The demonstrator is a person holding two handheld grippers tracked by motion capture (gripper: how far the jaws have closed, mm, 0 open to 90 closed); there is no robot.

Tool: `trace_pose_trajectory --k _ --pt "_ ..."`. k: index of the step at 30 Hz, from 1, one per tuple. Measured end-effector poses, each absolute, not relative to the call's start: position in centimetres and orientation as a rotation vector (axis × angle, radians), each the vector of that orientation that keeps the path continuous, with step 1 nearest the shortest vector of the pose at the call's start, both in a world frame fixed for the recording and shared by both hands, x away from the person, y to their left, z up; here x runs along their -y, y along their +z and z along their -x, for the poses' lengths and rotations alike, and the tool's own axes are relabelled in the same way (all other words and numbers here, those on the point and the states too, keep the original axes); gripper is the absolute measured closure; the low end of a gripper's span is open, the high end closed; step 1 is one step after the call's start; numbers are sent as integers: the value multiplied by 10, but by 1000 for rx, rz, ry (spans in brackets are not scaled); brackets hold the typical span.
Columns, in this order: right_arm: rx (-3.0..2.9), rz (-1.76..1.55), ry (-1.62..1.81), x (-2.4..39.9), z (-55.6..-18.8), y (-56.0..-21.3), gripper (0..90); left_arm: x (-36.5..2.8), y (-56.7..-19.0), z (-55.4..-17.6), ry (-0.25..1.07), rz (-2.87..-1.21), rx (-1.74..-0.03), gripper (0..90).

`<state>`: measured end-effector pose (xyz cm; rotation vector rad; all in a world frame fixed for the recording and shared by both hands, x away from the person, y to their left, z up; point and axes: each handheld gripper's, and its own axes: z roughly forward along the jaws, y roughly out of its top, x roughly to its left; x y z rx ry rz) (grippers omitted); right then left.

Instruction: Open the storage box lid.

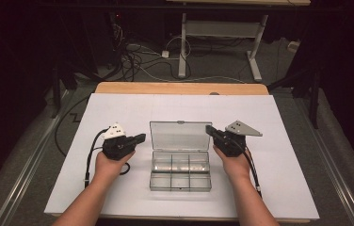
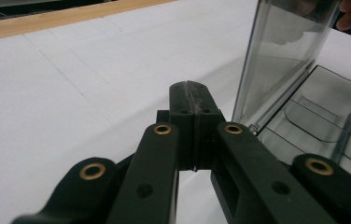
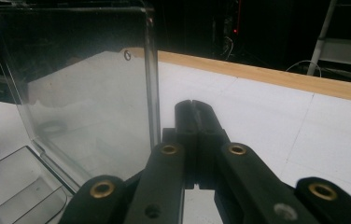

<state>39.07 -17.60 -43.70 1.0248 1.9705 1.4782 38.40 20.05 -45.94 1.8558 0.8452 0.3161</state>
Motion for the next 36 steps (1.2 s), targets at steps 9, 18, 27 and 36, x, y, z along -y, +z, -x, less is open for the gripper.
trace_pose_trajectory --k 9,18,27,36 --pt "-1968 -1035 1482 176 -393 -438 900 -183 -453 -402 285 -1822 -826 882" --pt "-1962 -1051 1480 178 -397 -440 900 -176 -446 -408 280 -1817 -814 881" --pt "-1972 -1081 1465 177 -404 -444 900 -175 -448 -418 280 -1833 -832 882" --pt "-1997 -1101 1422 176 -416 -446 900 -173 -454 -427 271 -1847 -866 882"
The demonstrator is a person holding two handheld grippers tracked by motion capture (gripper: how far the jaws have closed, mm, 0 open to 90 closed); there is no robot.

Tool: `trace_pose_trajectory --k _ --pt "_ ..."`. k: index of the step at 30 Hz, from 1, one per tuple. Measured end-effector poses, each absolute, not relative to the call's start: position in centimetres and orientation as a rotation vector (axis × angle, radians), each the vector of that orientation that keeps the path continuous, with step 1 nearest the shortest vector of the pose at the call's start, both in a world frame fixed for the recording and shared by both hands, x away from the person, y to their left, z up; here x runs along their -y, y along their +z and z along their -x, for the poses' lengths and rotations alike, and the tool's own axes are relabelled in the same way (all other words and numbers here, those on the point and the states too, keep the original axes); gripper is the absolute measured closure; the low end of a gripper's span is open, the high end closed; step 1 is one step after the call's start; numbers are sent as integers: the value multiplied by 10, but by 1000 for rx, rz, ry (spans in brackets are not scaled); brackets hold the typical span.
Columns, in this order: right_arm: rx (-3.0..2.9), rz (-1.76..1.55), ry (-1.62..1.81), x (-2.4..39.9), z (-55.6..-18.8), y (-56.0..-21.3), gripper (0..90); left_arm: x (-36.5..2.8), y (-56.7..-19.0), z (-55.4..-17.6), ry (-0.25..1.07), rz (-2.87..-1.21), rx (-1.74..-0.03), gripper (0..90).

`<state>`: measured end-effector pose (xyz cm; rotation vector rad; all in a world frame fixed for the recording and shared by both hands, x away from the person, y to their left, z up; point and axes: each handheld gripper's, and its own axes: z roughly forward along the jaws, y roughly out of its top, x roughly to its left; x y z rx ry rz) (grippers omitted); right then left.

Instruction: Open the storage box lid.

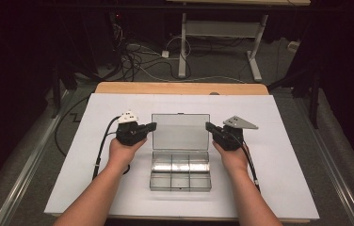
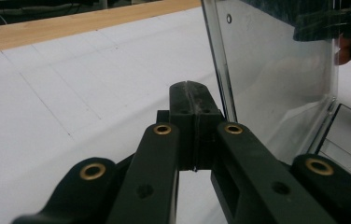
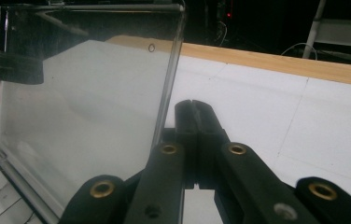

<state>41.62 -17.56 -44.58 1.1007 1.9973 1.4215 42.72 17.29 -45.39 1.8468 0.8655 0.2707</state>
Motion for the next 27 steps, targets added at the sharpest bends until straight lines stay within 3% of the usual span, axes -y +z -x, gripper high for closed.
trace_pose_trajectory --k 27 --pt "-2099 -1229 1265 170 -447 -469 900 -162 -476 -453 239 -1991 -990 881"
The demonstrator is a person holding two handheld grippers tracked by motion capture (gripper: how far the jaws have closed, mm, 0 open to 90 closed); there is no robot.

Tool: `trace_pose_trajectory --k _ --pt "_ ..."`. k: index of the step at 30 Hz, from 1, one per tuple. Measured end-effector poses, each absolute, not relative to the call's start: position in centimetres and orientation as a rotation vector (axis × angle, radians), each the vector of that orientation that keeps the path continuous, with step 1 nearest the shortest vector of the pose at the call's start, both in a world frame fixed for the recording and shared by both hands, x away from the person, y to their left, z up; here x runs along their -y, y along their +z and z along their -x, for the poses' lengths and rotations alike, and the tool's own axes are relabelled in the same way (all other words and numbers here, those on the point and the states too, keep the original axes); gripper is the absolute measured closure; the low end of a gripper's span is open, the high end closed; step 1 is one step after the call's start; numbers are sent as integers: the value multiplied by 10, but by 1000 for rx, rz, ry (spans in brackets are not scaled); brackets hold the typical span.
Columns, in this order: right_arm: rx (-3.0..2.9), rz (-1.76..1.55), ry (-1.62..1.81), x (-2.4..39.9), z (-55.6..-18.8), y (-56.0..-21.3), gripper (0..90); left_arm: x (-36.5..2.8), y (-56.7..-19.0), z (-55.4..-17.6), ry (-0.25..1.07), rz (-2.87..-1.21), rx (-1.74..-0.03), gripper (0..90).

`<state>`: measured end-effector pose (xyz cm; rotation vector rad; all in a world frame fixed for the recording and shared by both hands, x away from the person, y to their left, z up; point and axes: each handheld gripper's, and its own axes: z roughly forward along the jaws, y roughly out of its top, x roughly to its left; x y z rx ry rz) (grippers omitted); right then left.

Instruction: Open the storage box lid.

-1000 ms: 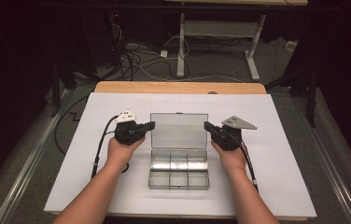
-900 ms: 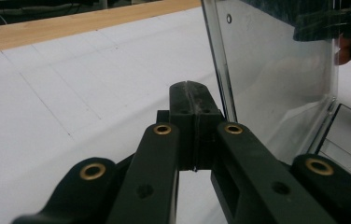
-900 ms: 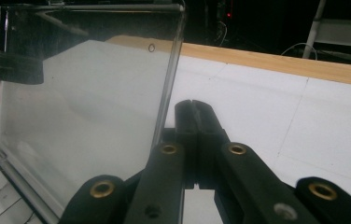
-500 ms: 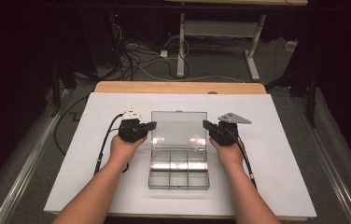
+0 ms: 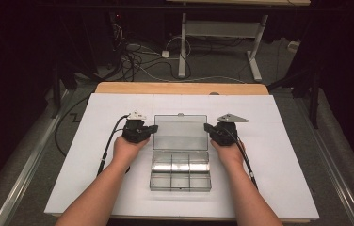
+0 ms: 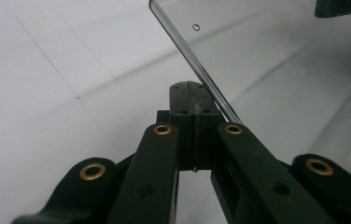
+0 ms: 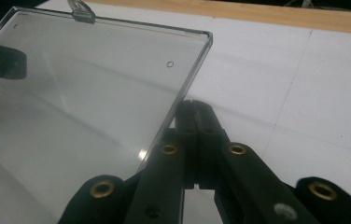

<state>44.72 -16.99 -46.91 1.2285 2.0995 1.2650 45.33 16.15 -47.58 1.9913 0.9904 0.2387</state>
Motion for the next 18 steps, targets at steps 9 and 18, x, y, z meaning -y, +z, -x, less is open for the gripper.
trace_pose_trajectory --k 9,18 --pt "-2146 -1283 1210 170 -452 -478 900 -159 -480 -458 210 -2062 -1034 881" --pt "-2183 -1317 1156 171 -453 -481 900 -159 -482 -460 202 -2114 -1078 881"
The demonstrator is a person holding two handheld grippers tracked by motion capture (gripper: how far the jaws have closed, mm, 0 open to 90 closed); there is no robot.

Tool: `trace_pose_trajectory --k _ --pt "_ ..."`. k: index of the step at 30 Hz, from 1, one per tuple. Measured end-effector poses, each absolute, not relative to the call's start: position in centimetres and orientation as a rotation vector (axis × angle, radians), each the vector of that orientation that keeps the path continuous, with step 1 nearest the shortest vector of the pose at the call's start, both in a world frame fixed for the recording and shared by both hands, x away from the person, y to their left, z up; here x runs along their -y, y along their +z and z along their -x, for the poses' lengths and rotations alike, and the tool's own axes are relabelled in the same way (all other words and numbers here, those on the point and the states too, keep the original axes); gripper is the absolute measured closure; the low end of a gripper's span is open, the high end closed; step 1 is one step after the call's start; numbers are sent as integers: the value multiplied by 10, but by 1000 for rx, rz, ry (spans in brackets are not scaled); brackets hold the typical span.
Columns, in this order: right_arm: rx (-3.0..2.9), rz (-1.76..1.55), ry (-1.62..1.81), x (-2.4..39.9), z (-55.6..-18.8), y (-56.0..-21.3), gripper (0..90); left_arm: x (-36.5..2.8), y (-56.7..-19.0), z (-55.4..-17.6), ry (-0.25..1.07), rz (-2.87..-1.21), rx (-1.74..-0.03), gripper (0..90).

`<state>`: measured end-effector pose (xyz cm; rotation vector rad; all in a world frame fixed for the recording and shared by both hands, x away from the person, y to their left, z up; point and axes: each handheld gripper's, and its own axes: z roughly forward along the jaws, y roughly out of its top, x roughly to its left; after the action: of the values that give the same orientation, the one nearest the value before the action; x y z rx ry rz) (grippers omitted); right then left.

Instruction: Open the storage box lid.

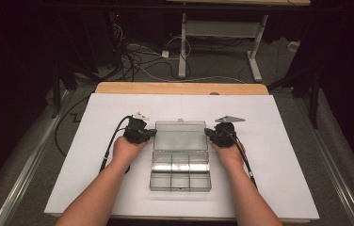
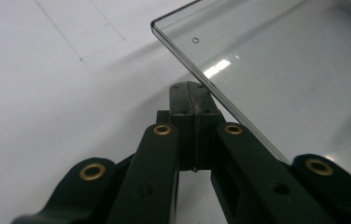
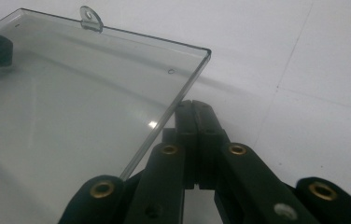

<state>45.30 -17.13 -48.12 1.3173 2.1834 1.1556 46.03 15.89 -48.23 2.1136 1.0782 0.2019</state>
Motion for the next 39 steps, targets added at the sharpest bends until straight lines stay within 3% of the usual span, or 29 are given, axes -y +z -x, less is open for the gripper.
trace_pose_trajectory --k 11,39 --pt "-2163 -1304 1163 181 -443 -474 900 -171 -473 -446 235 -2078 -1069 881" --pt "-2109 -1181 1240 212 -362 -471 900 -201 -483 -361 247 -1958 -914 881"
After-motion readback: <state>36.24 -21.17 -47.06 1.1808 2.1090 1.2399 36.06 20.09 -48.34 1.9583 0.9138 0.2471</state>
